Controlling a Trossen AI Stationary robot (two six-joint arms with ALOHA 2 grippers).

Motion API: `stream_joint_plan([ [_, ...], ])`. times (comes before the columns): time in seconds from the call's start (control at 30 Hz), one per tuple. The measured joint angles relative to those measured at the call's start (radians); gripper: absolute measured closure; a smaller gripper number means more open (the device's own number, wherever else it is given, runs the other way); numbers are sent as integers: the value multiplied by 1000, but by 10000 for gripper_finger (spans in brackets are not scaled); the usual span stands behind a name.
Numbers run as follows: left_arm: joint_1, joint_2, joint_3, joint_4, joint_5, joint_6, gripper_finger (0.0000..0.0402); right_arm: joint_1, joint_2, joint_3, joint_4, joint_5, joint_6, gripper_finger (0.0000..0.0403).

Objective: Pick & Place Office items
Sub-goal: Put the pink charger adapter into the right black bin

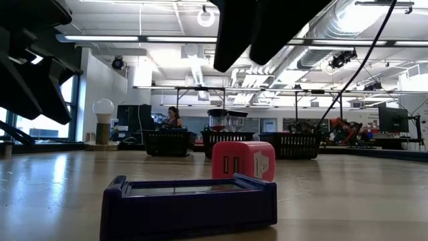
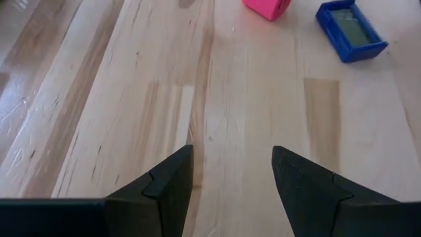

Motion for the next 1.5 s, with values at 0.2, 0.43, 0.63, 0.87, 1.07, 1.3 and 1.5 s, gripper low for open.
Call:
stream_joint_plan([
  [0.2,1,0,0,12,0,-16,204,3,0,-65,50,-36,-26,124],
  [0.43,1,0,0,23,0,-21,204,2,0,-129,87,3,-87,124],
  [0.63,1,0,0,25,0,-21,204,-2,0,-129,91,7,-131,124],
  [0.87,1,0,0,25,0,-21,204,-36,13,-128,108,-43,-163,124],
  [1.07,1,0,0,24,0,-20,204,-59,58,-129,131,-99,-183,124],
  [1.3,1,-1,1,23,1,-7,204,-65,98,-128,124,-110,-180,124],
  [1.5,1,-1,2,28,0,6,204,-66,99,-128,160,-95,-176,124],
])
